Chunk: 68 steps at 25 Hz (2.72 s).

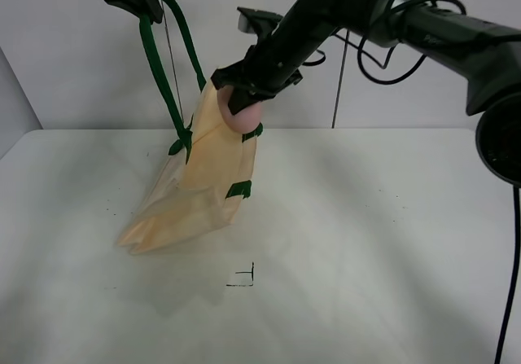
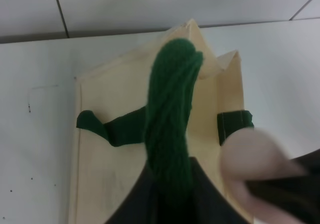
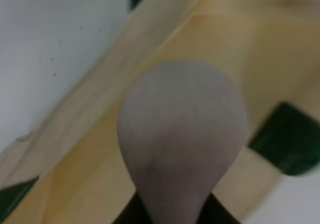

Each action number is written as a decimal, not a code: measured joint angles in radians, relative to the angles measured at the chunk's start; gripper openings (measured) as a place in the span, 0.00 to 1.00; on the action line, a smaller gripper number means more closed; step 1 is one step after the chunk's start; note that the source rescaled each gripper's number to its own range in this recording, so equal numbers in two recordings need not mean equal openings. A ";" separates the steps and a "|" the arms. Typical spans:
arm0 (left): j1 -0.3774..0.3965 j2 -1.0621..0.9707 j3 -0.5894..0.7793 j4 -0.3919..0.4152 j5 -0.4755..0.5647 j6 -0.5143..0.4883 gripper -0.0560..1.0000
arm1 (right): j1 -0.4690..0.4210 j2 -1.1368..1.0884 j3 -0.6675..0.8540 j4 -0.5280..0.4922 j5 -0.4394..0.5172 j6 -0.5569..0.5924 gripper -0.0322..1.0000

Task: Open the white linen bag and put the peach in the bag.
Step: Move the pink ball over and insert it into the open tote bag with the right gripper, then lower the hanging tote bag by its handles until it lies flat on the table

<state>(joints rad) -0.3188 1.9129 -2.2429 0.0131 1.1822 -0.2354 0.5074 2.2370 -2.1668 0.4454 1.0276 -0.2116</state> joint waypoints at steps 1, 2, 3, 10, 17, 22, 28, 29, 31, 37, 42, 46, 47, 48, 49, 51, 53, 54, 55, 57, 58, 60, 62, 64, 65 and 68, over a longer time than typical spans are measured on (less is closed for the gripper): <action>0.000 0.000 0.000 0.000 0.000 0.000 0.05 | 0.011 0.019 0.000 -0.004 0.000 0.015 0.03; 0.000 0.000 0.000 0.000 0.000 0.000 0.05 | 0.016 0.040 0.000 -0.011 0.000 0.029 0.03; 0.000 0.000 0.000 0.000 0.000 0.000 0.05 | 0.019 0.057 0.000 -0.016 -0.002 0.047 0.03; 0.000 0.000 0.000 0.000 0.000 0.000 0.05 | 0.021 0.170 0.000 0.141 -0.111 0.002 0.03; 0.000 0.000 0.000 0.000 0.000 0.000 0.05 | 0.021 0.190 0.000 0.213 -0.135 -0.072 0.51; 0.000 0.000 0.000 0.000 0.000 0.000 0.05 | 0.021 0.190 -0.003 0.170 -0.128 -0.086 0.97; 0.000 0.000 0.000 0.000 0.000 0.000 0.05 | 0.021 0.151 -0.009 -0.148 0.005 0.102 1.00; 0.000 0.000 0.000 0.000 0.000 0.000 0.05 | 0.021 0.139 -0.010 -0.211 0.035 0.146 1.00; 0.000 0.000 0.000 0.000 0.000 0.000 0.05 | 0.015 0.116 -0.012 -0.334 0.082 0.199 1.00; 0.000 0.000 0.000 0.000 0.000 0.000 0.05 | -0.093 0.106 -0.014 -0.407 0.115 0.227 1.00; 0.000 0.000 0.000 0.000 0.000 0.001 0.05 | -0.248 0.106 -0.014 -0.418 0.123 0.212 1.00; 0.000 0.000 0.000 0.000 0.000 0.001 0.05 | -0.377 0.106 -0.014 -0.422 0.136 0.205 1.00; 0.000 0.000 0.000 0.000 0.000 0.001 0.05 | -0.404 0.106 -0.014 -0.423 0.142 0.204 1.00; 0.000 0.000 0.000 0.000 0.000 0.001 0.05 | -0.423 0.106 -0.014 -0.423 0.150 0.202 1.00; 0.000 0.000 0.000 0.000 0.000 0.001 0.05 | -0.442 0.106 -0.014 -0.426 0.162 0.201 1.00; 0.000 0.000 0.000 0.000 0.000 0.001 0.05 | -0.465 0.106 -0.014 -0.426 0.177 0.199 1.00; 0.000 0.000 0.000 0.000 0.000 0.001 0.05 | -0.471 0.106 -0.014 -0.427 0.184 0.192 1.00; 0.000 0.000 0.000 0.000 0.000 0.001 0.05 | -0.472 0.106 -0.014 -0.427 0.184 0.189 1.00; 0.000 0.000 0.000 0.000 0.000 0.001 0.05 | -0.472 0.104 -0.014 -0.424 0.184 0.186 1.00; 0.000 0.000 0.000 0.000 0.000 0.001 0.05 | -0.471 0.097 -0.013 -0.422 0.184 0.182 1.00; 0.000 0.000 0.000 0.000 0.000 0.001 0.05 | -0.471 0.086 -0.007 -0.420 0.184 0.183 1.00; 0.000 0.000 0.000 0.000 0.000 0.001 0.05 | -0.471 0.046 0.024 -0.408 0.184 0.183 1.00; 0.000 0.000 0.000 0.000 0.000 0.001 0.05 | -0.471 -0.020 0.084 -0.399 0.183 0.183 1.00; 0.000 0.000 0.000 0.000 0.000 0.001 0.05 | -0.470 -0.107 0.181 -0.397 0.183 0.183 1.00; 0.000 0.000 0.000 0.000 0.000 0.001 0.05 | -0.470 -0.162 0.242 -0.397 0.183 0.183 1.00; 0.000 0.000 0.000 0.000 0.000 0.002 0.05 | -0.469 -0.332 0.443 -0.397 0.183 0.183 1.00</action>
<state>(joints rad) -0.3188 1.9129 -2.2429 0.0127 1.1822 -0.2333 0.0383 1.9048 -1.7236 0.0486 1.2109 -0.0291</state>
